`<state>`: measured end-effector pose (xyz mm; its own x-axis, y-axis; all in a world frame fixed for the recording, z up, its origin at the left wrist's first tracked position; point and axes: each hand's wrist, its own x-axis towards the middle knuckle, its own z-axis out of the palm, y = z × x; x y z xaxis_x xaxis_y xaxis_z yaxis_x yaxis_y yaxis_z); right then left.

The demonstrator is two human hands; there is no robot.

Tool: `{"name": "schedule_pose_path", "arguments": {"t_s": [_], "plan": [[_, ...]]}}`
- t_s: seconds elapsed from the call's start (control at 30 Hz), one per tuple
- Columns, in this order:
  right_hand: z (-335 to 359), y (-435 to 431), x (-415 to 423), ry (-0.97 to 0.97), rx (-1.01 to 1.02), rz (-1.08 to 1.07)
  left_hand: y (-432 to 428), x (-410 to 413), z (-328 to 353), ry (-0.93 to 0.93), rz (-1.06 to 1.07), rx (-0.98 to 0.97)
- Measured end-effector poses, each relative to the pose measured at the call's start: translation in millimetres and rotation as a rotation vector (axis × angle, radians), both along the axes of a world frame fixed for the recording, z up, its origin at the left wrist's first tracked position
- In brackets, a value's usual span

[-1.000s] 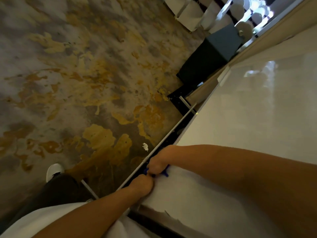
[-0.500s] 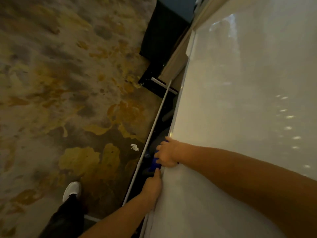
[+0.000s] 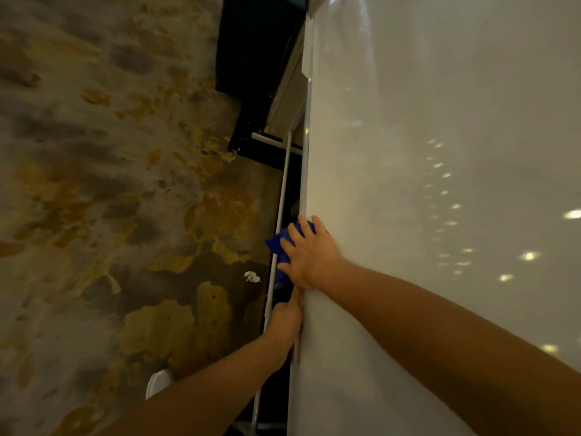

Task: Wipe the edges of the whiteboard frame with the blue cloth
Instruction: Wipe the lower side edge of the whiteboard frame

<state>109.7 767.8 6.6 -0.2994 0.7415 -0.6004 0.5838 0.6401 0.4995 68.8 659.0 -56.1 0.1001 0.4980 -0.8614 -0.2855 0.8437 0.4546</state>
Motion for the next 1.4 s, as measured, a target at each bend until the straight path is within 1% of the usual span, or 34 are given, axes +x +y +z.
{"name": "schedule_pose_path", "arguments": {"t_s": [0.07,0.13,0.27,0.33,0.4,0.43,0.47,0.53,0.6,0.63,0.67,0.73,0.8,0.87,0.9,0.97,1.0,1.07,1.1,1.13,1.2,1.27,1.33,1.4], "plan": [[4,24,-5,-0.013,0.073,-0.085,1,3,-2,0.007,-0.075,0.02],[1,28,-7,0.0,0.065,-0.118,6,4,-2,0.003,-0.072,0.063],[-10,8,6,-0.053,-0.093,0.094,13,1,5,-0.094,-0.075,0.086],[-3,37,8,-0.05,-0.048,0.123,10,7,3,-0.116,-0.095,0.073],[2,70,8,-0.027,0.053,0.061,13,10,0,-0.146,-0.069,0.087],[2,78,7,-0.007,0.071,0.03,20,9,0,-0.157,-0.061,0.094],[1,77,7,0.018,0.055,0.019,27,7,2,-0.167,-0.056,0.102],[-9,52,11,0.032,-0.035,0.075,42,1,8,-0.17,-0.066,0.132],[-13,30,19,0.016,-0.142,0.128,50,-2,11,-0.187,-0.147,0.155],[-11,35,23,0.001,-0.171,0.13,52,0,10,-0.21,-0.167,0.156],[-8,50,25,0.008,-0.166,0.125,55,2,10,-0.247,-0.165,0.153],[-4,110,22,0.017,-0.056,0.106,77,-1,15,-0.322,-0.14,0.146],[-5,179,17,-0.001,0.078,0.07,118,-6,12,-0.334,-0.11,0.161],[-8,228,9,0.006,0.117,0.034,165,-14,9,-0.337,-0.105,0.181],[-11,229,7,0.014,0.094,0.028,176,-18,12,-0.338,-0.105,0.183],[-33,252,2,0.035,0.002,0.071,237,-19,0,-0.286,-0.14,0.164],[-39,237,3,0.005,-0.077,0.137,240,-20,5,-0.249,-0.168,0.157],[-42,246,5,-0.077,-0.239,0.238,261,-16,1,-0.233,-0.203,0.128],[-40,265,4,-0.087,-0.249,0.267,269,-13,-2,-0.275,-0.205,0.109],[-37,291,2,-0.095,-0.212,0.274,278,-14,2,-0.324,-0.199,0.097],[-31,351,-4,-0.04,-0.091,0.201,298,-19,-1,-0.376,-0.186,0.102],[-30,399,-12,-0.014,-0.038,0.118,322,-26,-5,-0.381,-0.174,0.085],[-37,414,-17,-0.003,-0.043,0.106,346,-31,-5,-0.382,-0.179,0.082],[-42,404,-17,-0.004,-0.148,0.199,370,-33,-4,-0.37,-0.217,0.075]]}}
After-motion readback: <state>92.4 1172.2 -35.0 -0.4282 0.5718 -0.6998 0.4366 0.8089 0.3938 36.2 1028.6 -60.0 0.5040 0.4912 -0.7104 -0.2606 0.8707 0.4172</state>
